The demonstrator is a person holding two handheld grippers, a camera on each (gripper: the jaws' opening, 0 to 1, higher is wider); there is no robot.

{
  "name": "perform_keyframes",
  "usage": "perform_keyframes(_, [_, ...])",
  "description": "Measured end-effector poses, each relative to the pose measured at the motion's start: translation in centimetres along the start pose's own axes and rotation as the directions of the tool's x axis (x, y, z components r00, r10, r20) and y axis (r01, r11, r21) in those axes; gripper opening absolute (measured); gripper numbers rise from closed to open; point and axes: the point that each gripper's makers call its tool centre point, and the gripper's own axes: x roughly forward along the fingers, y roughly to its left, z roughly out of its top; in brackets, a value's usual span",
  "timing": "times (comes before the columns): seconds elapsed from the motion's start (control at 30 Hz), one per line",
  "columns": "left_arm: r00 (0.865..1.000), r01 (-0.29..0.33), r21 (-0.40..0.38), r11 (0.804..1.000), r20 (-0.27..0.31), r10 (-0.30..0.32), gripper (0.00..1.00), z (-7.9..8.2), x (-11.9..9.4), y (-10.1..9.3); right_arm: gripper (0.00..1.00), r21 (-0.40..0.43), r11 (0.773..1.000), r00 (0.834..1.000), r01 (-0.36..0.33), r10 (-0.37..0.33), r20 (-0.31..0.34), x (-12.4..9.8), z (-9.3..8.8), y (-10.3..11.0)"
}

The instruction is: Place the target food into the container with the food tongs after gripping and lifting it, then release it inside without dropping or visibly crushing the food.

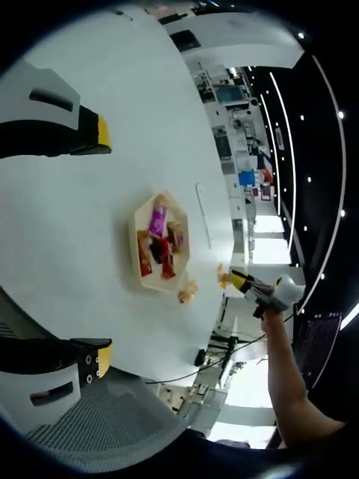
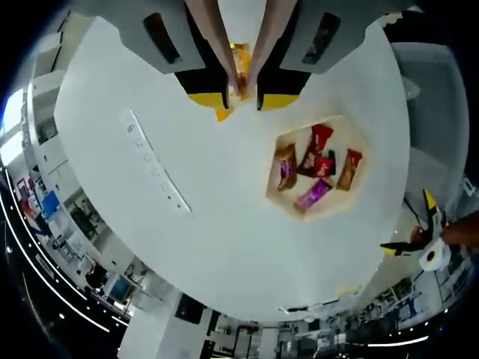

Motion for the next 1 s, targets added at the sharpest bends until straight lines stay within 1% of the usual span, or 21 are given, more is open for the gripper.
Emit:
perform_keyframes(0.13, [1.0, 0.001, 0.002, 1.0, 0.0, -0.001, 0.99, 0.0, 0.0, 0.0, 0.14, -0.019, 1.0, 1.0, -0.002, 0.002, 0.015, -0.3, 1.1, 0.5])
perform_keyframes(0.17, [1.0, 0.003, 0.003, 1.0, 0.0, -0.003, 0.99, 0.0, 0.0, 0.0, 0.14, -0.022, 1.0, 1.0, -0.007, 0.007, 0.02, -0.3, 1.6, 0.7])
perform_keyframes(0.23, [1.0, 0.004, 0.004, 1.0, 0.0, -0.004, 0.99, 0.0, 0.0, -0.1, 0.14, -0.023, 1.0, 1.0, -0.011, 0.011, 0.022, -0.3, 2.0, 0.9])
perform_keyframes(0.47, [1.0, -0.001, 0.004, 1.0, 0.005, 0.001, 0.99, 0.2, -0.1, 0.1, 0.14, -0.047, 0.999, 0.999, -0.018, 0.02, 0.042, -0.2, 4.0, 2.0])
perform_keyframes(0.7, [1.0, 0.0, 0.002, 1.0, 0.009, 0.0, 0.99, 0.1, -0.1, 0.1, 0.15, -0.066, 0.997, 0.998, -0.03, 0.033, 0.054, 0.1, 5.9, 3.2])
perform_keyframes(0.8, [1.0, 0.002, 0.003, 1.0, 0.01, -0.002, 0.99, 0.1, 0.0, 0.1, 0.15, -0.063, 0.997, 0.996, -0.043, 0.048, 0.072, 0.3, 7.1, 4.1])
perform_keyframes(1.0, [1.0, 0.007, 0.006, 1.0, 0.009, -0.007, 0.99, 0.1, 0.0, 0.0, 0.15, -0.083, 0.995, 0.995, -0.053, 0.06, 0.08, 0.9, 9.0, 5.2])
